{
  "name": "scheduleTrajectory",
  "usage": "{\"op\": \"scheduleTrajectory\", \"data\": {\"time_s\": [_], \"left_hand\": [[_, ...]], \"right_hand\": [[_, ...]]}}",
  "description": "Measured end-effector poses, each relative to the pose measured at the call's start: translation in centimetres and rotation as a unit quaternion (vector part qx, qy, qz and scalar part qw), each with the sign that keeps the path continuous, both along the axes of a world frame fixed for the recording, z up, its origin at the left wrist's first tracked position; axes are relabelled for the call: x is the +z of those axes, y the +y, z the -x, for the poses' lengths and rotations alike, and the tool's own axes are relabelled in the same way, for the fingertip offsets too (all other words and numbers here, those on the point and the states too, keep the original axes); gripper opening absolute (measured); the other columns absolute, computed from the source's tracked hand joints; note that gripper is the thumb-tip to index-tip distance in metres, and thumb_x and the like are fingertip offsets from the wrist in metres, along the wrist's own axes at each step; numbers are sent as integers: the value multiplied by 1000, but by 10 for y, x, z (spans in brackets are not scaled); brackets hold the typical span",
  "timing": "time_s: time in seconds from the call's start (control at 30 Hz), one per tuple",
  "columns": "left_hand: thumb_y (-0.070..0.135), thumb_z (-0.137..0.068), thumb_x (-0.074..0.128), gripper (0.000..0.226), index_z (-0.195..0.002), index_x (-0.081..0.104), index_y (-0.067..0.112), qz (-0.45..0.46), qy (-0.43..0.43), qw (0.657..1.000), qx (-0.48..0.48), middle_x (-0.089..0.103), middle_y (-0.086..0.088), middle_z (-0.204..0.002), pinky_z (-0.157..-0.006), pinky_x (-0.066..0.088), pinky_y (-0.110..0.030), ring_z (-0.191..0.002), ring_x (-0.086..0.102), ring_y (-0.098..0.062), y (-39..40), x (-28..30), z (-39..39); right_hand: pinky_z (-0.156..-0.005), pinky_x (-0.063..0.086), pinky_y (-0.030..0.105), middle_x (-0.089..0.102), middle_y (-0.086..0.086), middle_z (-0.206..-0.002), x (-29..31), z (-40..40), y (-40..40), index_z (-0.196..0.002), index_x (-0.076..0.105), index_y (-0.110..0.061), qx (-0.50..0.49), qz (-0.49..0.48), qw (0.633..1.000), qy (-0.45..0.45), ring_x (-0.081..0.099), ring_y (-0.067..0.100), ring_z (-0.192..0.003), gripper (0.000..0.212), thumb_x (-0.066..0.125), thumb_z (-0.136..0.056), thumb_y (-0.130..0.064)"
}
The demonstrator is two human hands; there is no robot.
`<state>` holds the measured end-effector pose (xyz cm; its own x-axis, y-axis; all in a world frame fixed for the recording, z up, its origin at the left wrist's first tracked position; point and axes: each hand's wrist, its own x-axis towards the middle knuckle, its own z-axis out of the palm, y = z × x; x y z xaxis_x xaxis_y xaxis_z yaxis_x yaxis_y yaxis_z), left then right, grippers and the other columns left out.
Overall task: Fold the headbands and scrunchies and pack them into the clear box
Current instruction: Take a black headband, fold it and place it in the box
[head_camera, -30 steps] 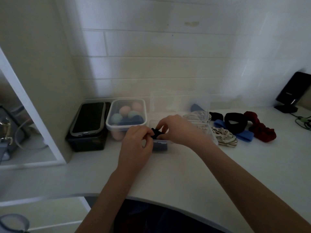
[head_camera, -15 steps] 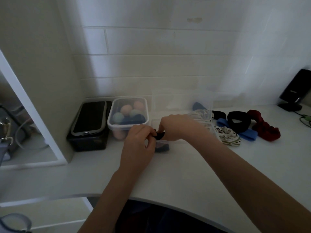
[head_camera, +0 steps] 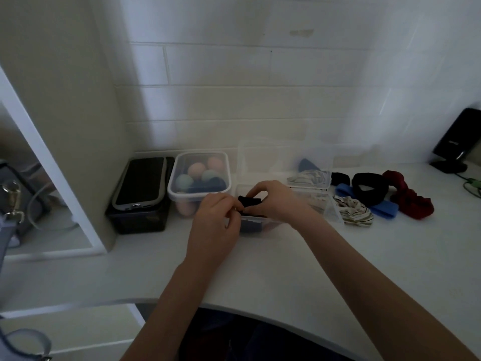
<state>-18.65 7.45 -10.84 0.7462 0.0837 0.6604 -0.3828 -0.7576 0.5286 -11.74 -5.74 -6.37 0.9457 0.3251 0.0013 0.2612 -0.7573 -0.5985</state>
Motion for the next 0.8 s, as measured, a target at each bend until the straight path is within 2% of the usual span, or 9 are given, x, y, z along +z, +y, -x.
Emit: {"op": "scheduleTrajectory", "data": {"time_s": [0.17,0.27,0.4,0.47,0.57,0.67,0.8], "left_hand": [[11,-77,45,20,-75,64,7,1,-3,1000,-1,63,-6,-75,-74,37,-17,-76,55,-19,0,-2,0],[9,-77,45,19,-75,64,7,-2,1,1000,3,63,-6,-75,-73,37,-18,-76,55,-20,0,-2,-1],[8,-76,46,18,-75,64,8,-1,1,1000,6,62,-6,-75,-72,35,-16,-76,52,-16,-1,-2,-1],[11,-77,44,21,-75,65,7,-6,-1,1000,4,63,-7,-76,-73,37,-17,-77,53,-18,0,-3,-2],[13,-77,43,24,-75,65,6,-8,1,1000,1,64,-8,-76,-72,39,-20,-76,55,-20,0,-2,-1],[13,-77,43,23,-74,65,5,-3,0,1000,0,63,-8,-75,-71,40,-22,-76,55,-21,0,-1,-1],[11,-77,45,19,-73,64,5,-8,3,1000,0,62,-8,-74,-71,40,-24,-75,56,-23,1,-2,-2]], "right_hand": [[-72,48,26,71,11,-104,1,-1,6,-104,73,-12,-20,79,997,-9,65,24,-89,26,71,-81,-23],[-81,55,35,69,15,-105,3,3,12,-105,70,-9,-19,115,993,-26,67,31,-90,28,71,-80,-21],[-86,47,32,61,9,-113,11,3,14,-105,71,-19,71,158,979,-111,59,26,-104,26,68,-80,-14],[-84,48,29,67,10,-108,14,4,13,-104,73,-18,109,166,976,-91,63,26,-100,25,65,-82,-11],[-79,45,25,72,9,-106,18,5,9,-108,73,-18,143,175,972,-62,65,24,-95,24,64,-85,-20],[-85,44,26,69,6,-115,25,3,4,-118,67,-22,191,219,957,-25,62,23,-103,32,58,-89,-33],[-86,41,26,66,3,-119,31,-3,5,-124,61,-27,232,288,929,10,59,23,-105,37,56,-88,-37]]}}
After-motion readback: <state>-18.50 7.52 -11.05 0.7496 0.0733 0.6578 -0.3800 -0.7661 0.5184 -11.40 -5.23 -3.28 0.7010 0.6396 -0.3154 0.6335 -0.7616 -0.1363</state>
